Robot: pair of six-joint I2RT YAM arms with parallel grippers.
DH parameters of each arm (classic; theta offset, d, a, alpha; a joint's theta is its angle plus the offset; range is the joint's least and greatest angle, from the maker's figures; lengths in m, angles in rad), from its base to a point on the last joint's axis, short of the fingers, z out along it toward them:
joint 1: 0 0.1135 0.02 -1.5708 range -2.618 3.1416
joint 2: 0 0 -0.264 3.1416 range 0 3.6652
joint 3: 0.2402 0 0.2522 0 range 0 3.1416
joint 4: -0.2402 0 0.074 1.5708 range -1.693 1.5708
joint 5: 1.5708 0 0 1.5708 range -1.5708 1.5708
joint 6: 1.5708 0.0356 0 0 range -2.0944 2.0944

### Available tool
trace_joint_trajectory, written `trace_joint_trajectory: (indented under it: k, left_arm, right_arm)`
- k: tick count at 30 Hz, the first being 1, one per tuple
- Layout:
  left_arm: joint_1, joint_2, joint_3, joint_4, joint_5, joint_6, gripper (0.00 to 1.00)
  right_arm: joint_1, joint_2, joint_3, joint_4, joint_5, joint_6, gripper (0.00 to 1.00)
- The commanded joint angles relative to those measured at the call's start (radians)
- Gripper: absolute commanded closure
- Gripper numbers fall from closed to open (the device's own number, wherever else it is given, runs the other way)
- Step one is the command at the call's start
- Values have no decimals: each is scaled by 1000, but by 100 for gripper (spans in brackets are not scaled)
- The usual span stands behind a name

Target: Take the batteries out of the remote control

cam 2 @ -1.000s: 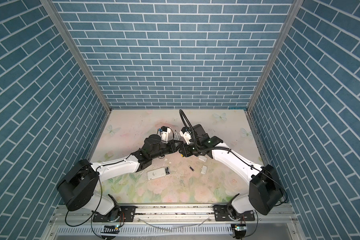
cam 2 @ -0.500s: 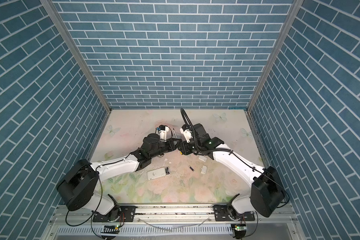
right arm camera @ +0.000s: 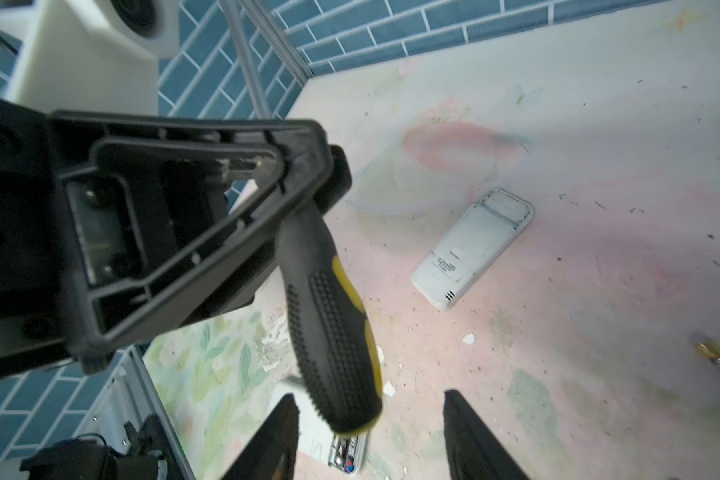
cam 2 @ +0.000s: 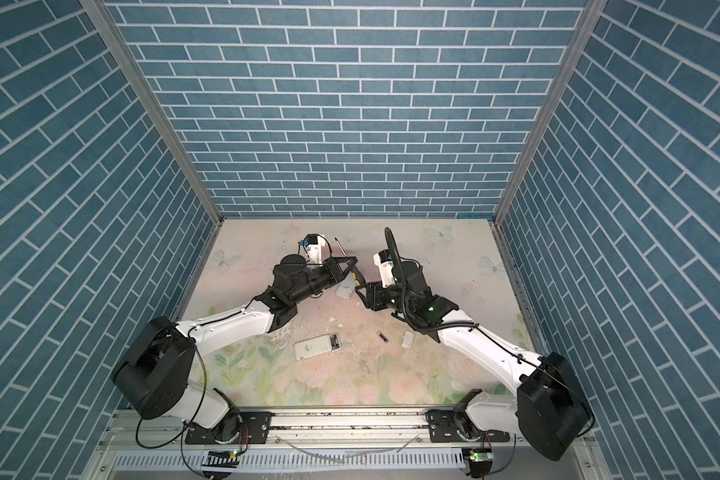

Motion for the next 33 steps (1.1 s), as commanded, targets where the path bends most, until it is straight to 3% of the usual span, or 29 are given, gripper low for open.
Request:
trace_joint_trajectory:
  k: [1, 5, 9, 19, 33]
  left_arm:
    - [13, 29, -14, 136, 14, -60, 100]
    - [13, 58, -16, 208, 31, -121, 100]
    - [13, 82, -30, 282, 37, -172, 100]
    - [7, 96, -48, 345, 40, -216, 100]
    - [-23, 110, -89, 418, 28, -254, 100]
  right_arm:
    - [1, -7, -133, 403, 15, 189, 44]
    - [1, 51, -230, 714, 4, 267, 47]
    - [2, 80, -241, 818, -9, 265, 51]
    - [1, 120, -173, 833, -21, 244, 54]
    - [-3, 163, -107, 859, 2, 241, 69]
